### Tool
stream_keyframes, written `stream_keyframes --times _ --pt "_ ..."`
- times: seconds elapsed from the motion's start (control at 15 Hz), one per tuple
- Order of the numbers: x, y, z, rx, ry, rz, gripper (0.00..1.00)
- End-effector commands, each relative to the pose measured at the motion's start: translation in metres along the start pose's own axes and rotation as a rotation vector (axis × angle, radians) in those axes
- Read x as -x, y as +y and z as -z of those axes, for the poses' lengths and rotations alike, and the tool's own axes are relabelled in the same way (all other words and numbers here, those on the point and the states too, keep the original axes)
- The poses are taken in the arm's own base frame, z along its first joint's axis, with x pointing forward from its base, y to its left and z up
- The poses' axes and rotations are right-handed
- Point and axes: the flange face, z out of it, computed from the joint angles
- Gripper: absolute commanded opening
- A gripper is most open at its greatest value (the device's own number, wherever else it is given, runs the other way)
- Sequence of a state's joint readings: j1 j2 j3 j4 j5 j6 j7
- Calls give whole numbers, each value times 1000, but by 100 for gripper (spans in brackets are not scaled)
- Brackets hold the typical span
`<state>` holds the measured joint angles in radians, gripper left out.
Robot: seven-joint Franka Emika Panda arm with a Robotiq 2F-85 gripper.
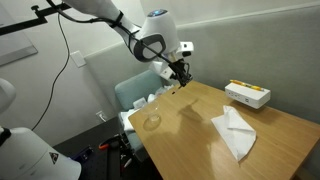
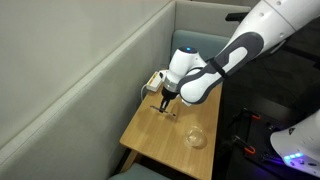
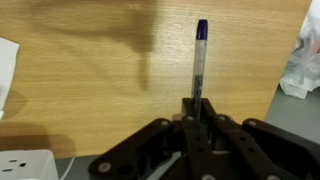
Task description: Move the black pen to the left and then wipe the table with the white cloth
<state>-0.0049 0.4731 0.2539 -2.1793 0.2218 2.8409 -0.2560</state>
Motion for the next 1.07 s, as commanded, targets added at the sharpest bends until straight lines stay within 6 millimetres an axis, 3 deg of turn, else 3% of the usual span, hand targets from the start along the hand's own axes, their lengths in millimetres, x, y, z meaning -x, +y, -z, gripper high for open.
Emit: stream_keyframes --times 0.0,0.33,0.4,0.53,0.73,1.0 --pt "-11 -7 -39 18 -23 75 3" --pt "-13 -15 -75 3 -56 157 3" --pt "-14 -15 -79 8 -58 164 36" --pt "-14 -16 -84 10 -64 181 43" --pt "-15 -18 -84 17 -57 189 66" --pt "-7 -14 -44 48 -31 137 95"
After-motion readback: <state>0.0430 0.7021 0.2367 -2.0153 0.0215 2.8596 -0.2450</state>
